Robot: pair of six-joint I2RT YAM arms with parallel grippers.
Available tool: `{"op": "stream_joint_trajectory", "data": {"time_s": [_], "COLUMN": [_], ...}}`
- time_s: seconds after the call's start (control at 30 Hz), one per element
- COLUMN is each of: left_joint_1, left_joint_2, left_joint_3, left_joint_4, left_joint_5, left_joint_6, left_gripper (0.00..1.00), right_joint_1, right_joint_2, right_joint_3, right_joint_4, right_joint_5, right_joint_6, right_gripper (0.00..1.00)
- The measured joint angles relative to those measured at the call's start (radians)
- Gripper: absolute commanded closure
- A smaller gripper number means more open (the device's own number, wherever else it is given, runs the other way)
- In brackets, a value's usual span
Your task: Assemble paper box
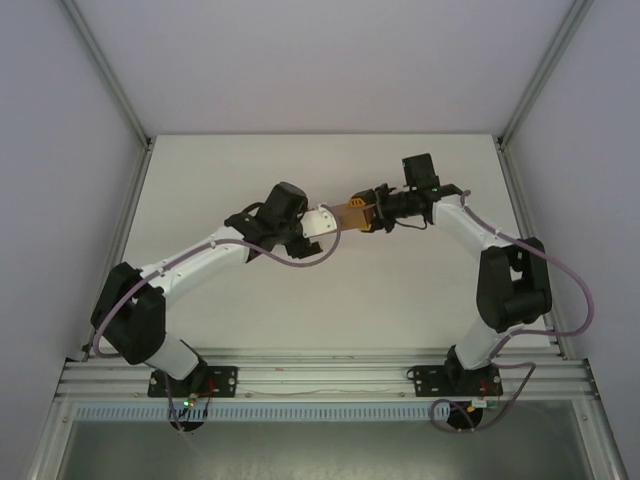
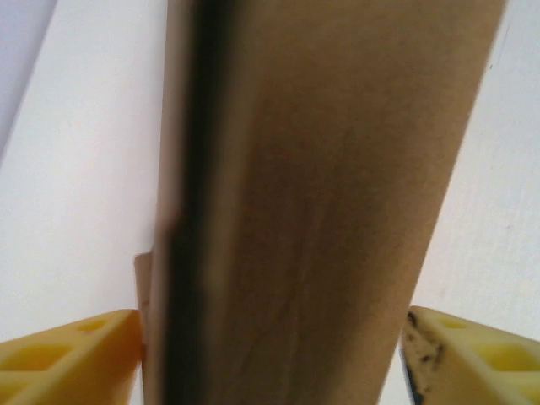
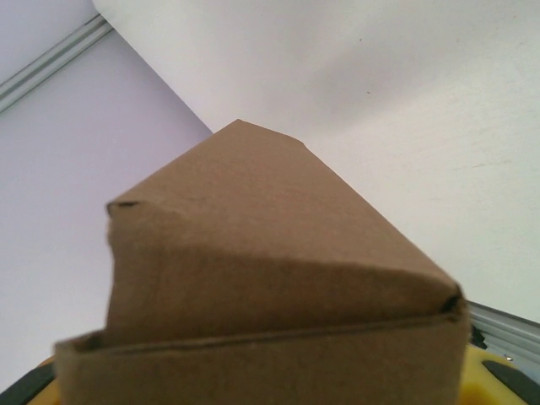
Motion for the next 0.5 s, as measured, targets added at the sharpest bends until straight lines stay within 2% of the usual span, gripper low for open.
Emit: {"op": "stream_joint_trajectory", "data": {"time_s": [0.1, 0.13, 0.2, 0.3, 0.37, 0.4, 0.43, 0.5], "left_joint_1": [0.001, 0.000, 0.000, -0.005, -0.006, -0.006, -0.006, -0.006], "left_joint_2": [0.008, 0.012, 0.022, 0.037, 0.048, 0.050, 0.050, 0.049], "left_joint_3": [0.013, 0.015, 0.020, 0.036, 0.047, 0.050, 0.052, 0.055], "left_joint_4": [0.007, 0.008, 0.012, 0.010, 0.006, 0.003, -0.006, -0.020], "left_joint_5": [-0.013, -0.017, -0.023, -0.023, -0.023, -0.023, -0.022, -0.019], "left_joint_6": [0.017, 0.023, 0.034, 0.041, 0.040, 0.041, 0.042, 0.048], "left_gripper": [0.50, 0.50, 0.57, 0.64, 0.65, 0.65, 0.66, 0.66], "right_joint_1": [-0.002, -0.004, -0.009, -0.015, -0.014, -0.014, -0.017, -0.030], "right_joint_2": [0.006, 0.006, 0.006, 0.006, 0.003, 0.001, -0.003, -0.023], "right_joint_3": [-0.006, -0.006, -0.008, -0.015, -0.016, -0.016, -0.016, -0.015], "right_joint_4": [0.010, 0.012, 0.013, 0.014, 0.011, 0.005, -0.002, -0.024], "right_joint_5": [-0.015, -0.015, -0.013, -0.018, -0.015, -0.002, 0.024, 0.121], "right_joint_6": [0.026, 0.032, 0.041, 0.037, 0.011, -0.013, -0.041, -0.132], "right_gripper": [0.65, 0.64, 0.57, 0.38, 0.26, 0.11, 0.00, 0.00]}}
